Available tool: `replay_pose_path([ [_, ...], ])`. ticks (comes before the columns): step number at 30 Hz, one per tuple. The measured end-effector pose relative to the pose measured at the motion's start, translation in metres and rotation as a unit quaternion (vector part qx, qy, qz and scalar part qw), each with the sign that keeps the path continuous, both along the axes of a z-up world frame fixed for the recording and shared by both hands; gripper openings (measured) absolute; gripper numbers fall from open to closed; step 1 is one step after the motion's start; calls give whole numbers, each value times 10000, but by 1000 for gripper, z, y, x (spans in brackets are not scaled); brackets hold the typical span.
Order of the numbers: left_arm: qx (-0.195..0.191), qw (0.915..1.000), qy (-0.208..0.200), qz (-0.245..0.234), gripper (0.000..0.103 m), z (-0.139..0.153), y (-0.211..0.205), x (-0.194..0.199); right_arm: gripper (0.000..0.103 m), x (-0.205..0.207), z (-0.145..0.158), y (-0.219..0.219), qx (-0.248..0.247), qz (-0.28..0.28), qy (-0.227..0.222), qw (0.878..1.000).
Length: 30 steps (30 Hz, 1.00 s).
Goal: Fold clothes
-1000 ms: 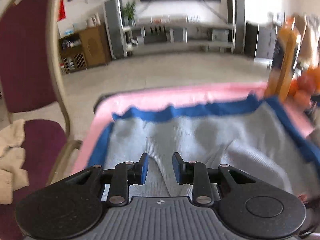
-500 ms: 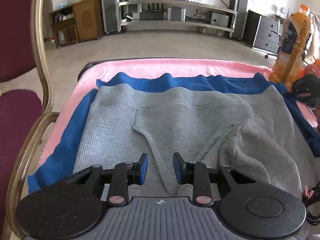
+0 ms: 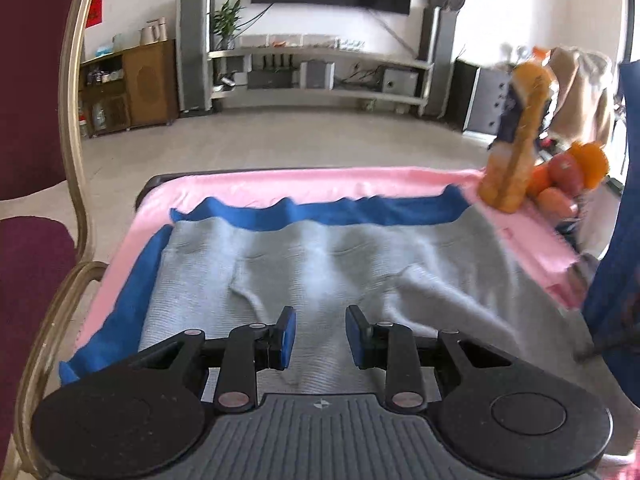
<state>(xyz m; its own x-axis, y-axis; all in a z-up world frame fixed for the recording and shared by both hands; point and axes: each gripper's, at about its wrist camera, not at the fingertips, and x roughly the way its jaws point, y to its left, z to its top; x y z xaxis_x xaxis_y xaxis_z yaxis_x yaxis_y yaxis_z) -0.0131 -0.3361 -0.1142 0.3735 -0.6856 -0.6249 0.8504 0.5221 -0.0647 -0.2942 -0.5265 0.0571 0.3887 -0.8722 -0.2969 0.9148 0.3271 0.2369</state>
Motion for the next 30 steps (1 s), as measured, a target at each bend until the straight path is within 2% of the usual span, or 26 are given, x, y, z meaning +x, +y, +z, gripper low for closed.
replay_pose_path([
  [4, -47, 9998, 2, -192, 28, 1, -1, -11, 4, -44, -4, -8, 86, -391, -142, 9991],
  [10, 226, 9985, -1, -501, 28, -16, -15, -28, 4, -86, -57, -64, 542, -945, -268, 9937],
  [12, 355, 9977, -18, -583, 28, -22, -23, -34, 10, -88, -85, -92, 814, -1003, -142, 9915],
  [14, 411, 9970, -24, -650, 28, -25, -26, -39, 37, -93, -115, -119, 1428, -1234, 128, 9819],
  [16, 407, 9966, 4, -718, 28, -25, -25, -42, 38, -109, -130, -124, 1859, -1505, -173, 9708],
  [18, 385, 9967, 46, -715, 28, -23, -21, -45, 44, -126, -138, -121, 2152, -1628, -569, 9612],
  [23, 160, 9980, 232, -569, 28, -9, 4, -50, 50, -137, -117, -97, 2421, -1301, -577, 9598],
  [26, -38, 9984, 443, -345, 28, 1, 34, -48, 55, -133, -100, -78, 2563, -826, -797, 9597],
  [30, -73, 9987, 502, -68, 28, 12, 73, -43, 65, -110, -82, -37, 2554, -8, -935, 9623],
])
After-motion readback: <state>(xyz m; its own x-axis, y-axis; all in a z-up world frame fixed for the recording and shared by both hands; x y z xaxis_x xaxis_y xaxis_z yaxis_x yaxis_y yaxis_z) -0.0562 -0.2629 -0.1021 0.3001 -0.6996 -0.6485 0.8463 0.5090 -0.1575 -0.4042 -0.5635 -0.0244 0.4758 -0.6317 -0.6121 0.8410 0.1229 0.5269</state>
